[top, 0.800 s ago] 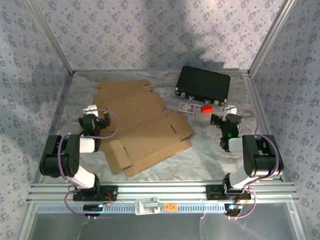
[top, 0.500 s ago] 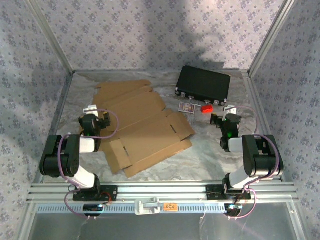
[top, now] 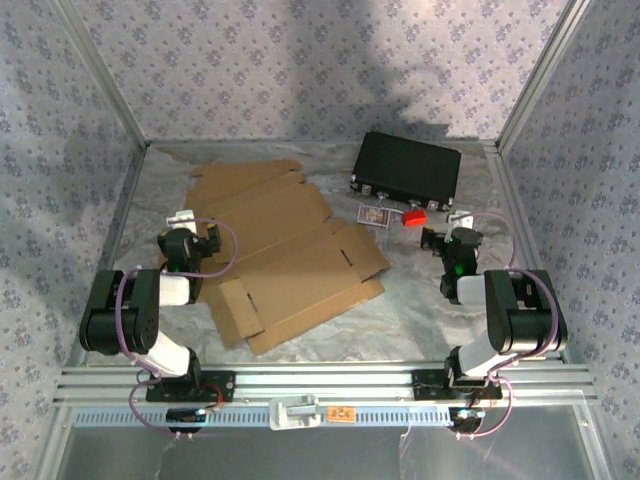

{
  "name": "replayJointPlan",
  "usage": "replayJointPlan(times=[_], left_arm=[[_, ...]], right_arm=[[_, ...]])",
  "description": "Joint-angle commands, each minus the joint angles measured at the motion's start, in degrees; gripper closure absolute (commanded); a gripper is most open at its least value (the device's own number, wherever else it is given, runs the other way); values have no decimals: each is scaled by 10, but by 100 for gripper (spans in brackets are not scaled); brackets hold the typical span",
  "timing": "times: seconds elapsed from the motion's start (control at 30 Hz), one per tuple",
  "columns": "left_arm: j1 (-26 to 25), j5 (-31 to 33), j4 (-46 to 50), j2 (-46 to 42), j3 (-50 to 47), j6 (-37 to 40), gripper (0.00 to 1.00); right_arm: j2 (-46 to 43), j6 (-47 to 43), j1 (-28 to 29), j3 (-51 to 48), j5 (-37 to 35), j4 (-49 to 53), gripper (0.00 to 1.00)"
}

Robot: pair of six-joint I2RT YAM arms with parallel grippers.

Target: Fold the paper box

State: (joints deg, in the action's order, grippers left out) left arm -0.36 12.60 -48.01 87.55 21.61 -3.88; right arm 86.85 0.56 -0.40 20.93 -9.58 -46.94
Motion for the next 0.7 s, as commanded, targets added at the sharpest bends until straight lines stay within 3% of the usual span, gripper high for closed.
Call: replayJointPlan(times=[0.0,0.2,0.27,0.43,0.57,0.67], left_arm=[[1,-8,-6,3,10,3,0],[1,-8,-6,3,10,3,0],[0,-17,-10,-14,5,9,0],[-69,121,203,-119,85,18,0],[-85,141,196,-174,100,-40,0],[-110,180,224,-193,152,-67,0]], right_arm=[[0,-6,-3,11,1,0,1],[-2,-6,-2,7,1,-7,1],[-42,-8,10,11,-35,31,1],[-181,13,48,4,-166,90,1],[-280,13,55,60,-219,167,1],[-319,-3,57,133,-218,198,1]])
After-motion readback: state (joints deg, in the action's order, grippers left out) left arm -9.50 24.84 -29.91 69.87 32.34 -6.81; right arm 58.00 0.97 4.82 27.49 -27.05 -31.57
